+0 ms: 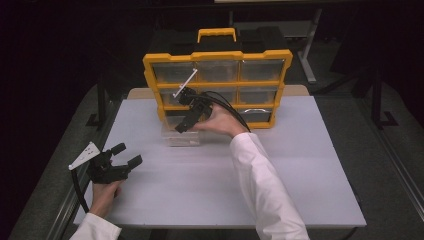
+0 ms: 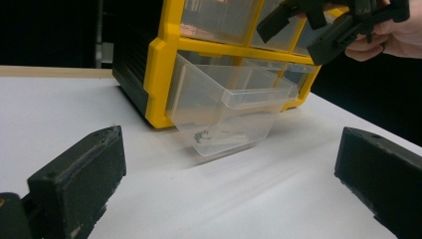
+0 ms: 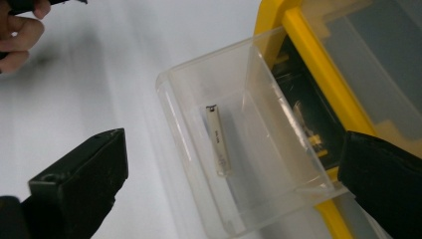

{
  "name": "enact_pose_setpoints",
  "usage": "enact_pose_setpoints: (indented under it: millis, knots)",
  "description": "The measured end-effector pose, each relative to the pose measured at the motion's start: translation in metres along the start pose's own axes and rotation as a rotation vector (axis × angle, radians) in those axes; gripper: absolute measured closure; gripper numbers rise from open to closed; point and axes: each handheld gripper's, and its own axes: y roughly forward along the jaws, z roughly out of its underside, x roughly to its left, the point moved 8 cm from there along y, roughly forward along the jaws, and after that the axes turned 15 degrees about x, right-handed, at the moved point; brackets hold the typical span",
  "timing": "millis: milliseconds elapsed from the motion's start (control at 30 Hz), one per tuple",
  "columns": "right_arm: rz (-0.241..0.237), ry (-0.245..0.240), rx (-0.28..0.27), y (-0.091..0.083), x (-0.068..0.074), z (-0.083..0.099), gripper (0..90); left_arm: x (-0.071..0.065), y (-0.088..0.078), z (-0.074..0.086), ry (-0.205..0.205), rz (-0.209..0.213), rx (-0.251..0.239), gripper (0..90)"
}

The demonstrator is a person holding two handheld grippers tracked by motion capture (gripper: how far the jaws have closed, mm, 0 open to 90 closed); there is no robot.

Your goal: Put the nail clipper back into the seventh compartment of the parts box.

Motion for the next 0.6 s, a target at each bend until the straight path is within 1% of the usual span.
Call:
enact_pose_setpoints:
  millis: [433, 500, 600]
  knots:
    - [-0.004, 0.01, -0.019, 0.0, 0.004, 0.026, 0.0, 0.001, 0.001, 0.0, -0.002, -0.006, 0.001, 0.0]
    - [-0.005, 0.013, -0.02, 0.0, 0.004, 0.028, 0.0, 0.001, 0.001, 0.0, -0.001, -0.007, 0.001, 0.0]
    - [-0.005, 0.024, -0.023, 0.001, 0.002, 0.038, 0.0, 0.001, 0.001, 0.001, 0.006, -0.015, 0.009, 0.0]
